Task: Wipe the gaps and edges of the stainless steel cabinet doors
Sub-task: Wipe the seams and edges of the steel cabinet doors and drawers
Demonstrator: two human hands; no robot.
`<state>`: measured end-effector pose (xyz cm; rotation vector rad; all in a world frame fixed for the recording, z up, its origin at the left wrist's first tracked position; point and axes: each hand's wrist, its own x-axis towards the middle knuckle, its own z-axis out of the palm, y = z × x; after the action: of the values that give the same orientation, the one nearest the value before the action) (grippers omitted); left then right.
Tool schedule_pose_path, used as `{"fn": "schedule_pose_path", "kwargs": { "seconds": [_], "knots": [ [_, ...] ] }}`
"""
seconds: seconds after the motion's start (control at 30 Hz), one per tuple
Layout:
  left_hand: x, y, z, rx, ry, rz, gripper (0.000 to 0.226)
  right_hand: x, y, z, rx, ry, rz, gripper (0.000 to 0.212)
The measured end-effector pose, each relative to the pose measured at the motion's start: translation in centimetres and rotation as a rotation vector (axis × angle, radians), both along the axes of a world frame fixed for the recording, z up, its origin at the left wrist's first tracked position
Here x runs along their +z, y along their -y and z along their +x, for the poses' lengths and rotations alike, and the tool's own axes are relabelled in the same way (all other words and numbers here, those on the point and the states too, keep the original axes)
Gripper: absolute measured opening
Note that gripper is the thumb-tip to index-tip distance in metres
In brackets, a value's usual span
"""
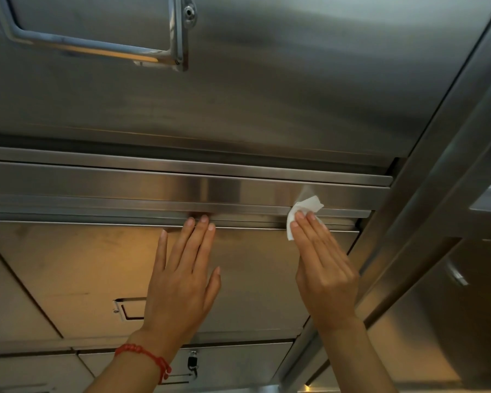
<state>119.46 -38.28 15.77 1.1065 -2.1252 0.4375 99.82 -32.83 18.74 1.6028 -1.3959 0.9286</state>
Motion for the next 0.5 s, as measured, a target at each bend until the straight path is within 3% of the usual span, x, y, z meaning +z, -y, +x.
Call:
{"fn": "schedule_pose_path", "kwargs": {
  "seconds": [0.23,0.4,0.5],
  "knots": [
    [-0.3,0.1,0.0,-0.005,-0.011,-0.010,0.057,-0.2,0.5,0.9,0.046,-0.006,-0.023,0.029],
    [-0.2,0.1,0.1,-0.001,-0.009,-0.011,0.057,-0.1,-0.1,-0.8,0.012,-0.008,-0.011,0.035],
    [-0.1,0.1,0.0,-0.002,-0.011,-0.008,0.057,-0.2,-0.3,-1.5,-0.011,0.007,-0.048,0.025]
  ]
}}
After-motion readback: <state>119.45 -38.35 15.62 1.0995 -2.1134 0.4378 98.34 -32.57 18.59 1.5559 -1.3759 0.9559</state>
